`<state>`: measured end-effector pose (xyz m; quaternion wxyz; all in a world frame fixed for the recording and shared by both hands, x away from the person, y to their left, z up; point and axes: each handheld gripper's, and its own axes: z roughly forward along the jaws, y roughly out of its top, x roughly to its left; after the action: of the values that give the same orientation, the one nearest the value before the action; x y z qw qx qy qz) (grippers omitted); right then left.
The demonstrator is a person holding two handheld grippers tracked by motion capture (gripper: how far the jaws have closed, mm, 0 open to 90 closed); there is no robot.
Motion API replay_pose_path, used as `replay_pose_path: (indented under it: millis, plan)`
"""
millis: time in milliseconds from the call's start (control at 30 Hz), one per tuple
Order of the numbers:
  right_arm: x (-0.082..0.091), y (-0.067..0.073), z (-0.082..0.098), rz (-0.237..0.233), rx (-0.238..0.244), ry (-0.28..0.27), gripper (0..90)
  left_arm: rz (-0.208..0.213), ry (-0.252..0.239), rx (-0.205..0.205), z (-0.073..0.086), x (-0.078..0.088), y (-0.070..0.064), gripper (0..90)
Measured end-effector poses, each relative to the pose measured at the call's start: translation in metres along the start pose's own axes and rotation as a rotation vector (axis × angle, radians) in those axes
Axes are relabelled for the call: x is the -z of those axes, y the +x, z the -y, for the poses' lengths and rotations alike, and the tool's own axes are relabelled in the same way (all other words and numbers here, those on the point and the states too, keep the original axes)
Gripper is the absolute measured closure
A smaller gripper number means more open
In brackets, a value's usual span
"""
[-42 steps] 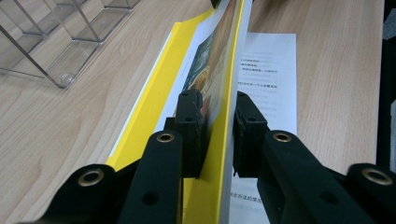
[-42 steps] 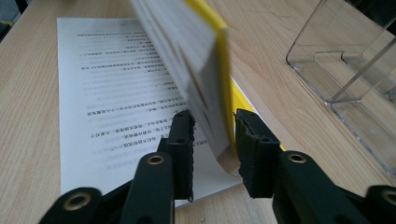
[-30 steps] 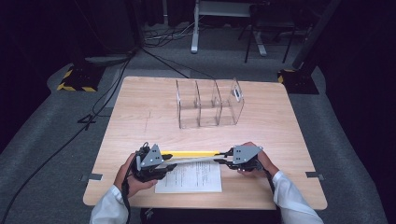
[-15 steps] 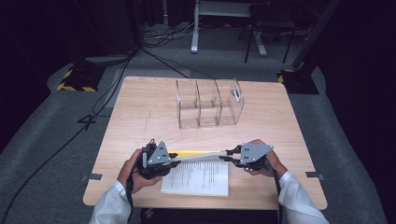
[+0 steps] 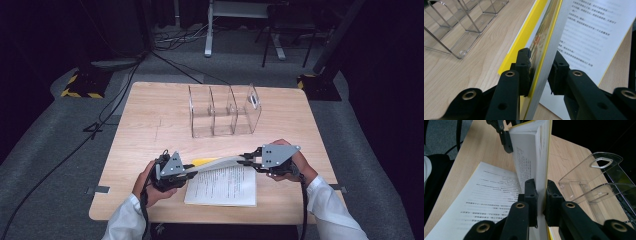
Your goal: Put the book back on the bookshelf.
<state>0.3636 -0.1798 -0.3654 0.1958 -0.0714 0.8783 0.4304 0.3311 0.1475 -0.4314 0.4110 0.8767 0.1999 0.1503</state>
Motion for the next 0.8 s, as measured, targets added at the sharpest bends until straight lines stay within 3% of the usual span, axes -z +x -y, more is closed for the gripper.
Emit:
replay_pose_path:
  millis: [133,300,533,667,800]
  plan:
    - [0.002,-0.001,-0.011,-0.022,0.023,0.016,83.2,-0.003,0.035,0.006,-0.006,-0.003,-0.001,66.6]
    - [0.004,-0.001,-0.017,-0.026,0.025,0.024,83.3,-0.033,0.128,-0.044,-0.020,-0.003,-0.009,58.4]
    - [0.004,0.000,-0.019,-0.030,0.020,0.026,83.3,-0.049,0.101,-0.040,-0.040,0.002,-0.015,50.7]
    - [0.004,0.000,-0.022,-0.033,0.024,0.036,83.3,-0.073,0.115,-0.077,-0.052,-0.002,-0.024,52.3]
    - [0.003,0.000,-0.024,-0.034,0.028,0.043,83.2,-0.104,0.118,-0.099,-0.055,-0.001,-0.027,69.4]
